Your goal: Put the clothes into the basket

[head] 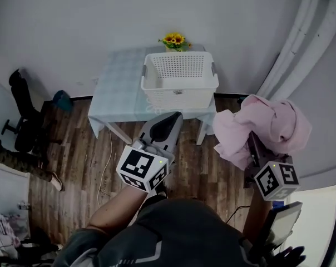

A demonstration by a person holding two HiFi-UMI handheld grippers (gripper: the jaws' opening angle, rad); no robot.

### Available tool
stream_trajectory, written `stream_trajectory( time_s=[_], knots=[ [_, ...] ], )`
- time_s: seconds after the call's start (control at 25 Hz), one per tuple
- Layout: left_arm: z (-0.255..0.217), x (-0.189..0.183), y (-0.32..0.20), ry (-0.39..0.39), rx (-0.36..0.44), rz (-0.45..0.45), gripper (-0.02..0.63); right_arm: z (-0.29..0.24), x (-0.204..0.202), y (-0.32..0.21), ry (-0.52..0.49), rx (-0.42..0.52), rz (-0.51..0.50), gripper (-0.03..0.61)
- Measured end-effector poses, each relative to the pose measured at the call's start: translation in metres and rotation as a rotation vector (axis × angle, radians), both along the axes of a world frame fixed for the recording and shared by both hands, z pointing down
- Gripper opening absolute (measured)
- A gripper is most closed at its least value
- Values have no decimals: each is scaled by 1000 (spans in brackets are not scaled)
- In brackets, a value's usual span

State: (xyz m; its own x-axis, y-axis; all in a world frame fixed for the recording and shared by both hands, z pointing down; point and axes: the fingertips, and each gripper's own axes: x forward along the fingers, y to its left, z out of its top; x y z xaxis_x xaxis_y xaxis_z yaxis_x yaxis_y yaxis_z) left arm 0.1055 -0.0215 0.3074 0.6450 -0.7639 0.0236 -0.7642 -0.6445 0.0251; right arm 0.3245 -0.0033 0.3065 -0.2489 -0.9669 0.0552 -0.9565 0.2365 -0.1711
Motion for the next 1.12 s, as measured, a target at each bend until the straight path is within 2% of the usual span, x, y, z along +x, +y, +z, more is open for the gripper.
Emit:
stream_trajectory(
  time_s=[0.32, 0.68, 0.88, 1.12],
  knots=[
    [-11, -88, -47, 27, 38, -34, 8, -18, -97, -63, 28, 33, -73, 330],
    [-19, -170, -105, 39, 67, -53, 8, -27, -186, -130, 42, 18, -85, 330],
    [-11, -198, -136, 47, 36, -41, 8, -26, -219, -162, 50, -6, -91, 330],
    [4, -198, -177, 36, 4, -48, 9, -10, -234, -205, 72, -53, -138, 331]
  ],
)
